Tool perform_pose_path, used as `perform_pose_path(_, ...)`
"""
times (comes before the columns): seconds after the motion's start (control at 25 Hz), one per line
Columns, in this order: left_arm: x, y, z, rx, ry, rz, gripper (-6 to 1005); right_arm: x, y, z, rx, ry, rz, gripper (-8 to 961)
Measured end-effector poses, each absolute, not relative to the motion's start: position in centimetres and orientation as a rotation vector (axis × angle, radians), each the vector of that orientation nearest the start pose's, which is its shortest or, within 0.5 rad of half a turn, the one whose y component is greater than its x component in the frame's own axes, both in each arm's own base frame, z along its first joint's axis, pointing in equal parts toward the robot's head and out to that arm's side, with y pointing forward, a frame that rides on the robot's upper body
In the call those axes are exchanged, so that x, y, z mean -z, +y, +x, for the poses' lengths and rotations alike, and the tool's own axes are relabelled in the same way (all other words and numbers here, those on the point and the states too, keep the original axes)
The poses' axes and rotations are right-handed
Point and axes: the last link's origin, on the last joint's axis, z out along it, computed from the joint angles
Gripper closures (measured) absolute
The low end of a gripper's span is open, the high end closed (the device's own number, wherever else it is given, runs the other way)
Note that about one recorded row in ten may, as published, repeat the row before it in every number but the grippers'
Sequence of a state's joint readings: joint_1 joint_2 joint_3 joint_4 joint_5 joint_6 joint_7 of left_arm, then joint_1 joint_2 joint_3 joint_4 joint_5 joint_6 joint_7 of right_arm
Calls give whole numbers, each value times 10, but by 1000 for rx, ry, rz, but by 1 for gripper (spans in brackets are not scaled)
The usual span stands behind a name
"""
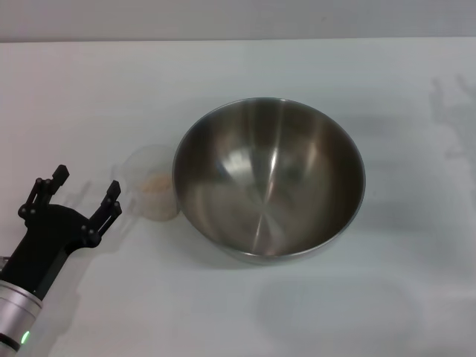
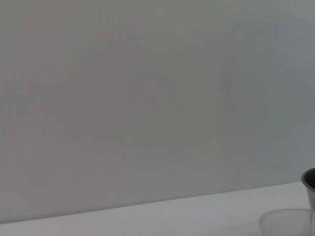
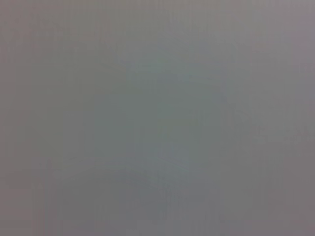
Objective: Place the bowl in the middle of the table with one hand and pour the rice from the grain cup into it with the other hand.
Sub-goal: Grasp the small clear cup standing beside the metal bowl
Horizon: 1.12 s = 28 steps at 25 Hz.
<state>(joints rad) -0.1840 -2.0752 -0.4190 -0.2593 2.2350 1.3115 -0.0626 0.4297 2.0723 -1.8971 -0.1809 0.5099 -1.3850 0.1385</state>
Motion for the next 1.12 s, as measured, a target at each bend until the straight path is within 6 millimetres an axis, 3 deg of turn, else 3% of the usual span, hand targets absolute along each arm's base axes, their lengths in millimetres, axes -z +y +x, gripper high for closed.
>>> perform_pose_path(1.12,68,253,-336,611,-506,-1871,331,-26,328,309,-861,327,-1450,542)
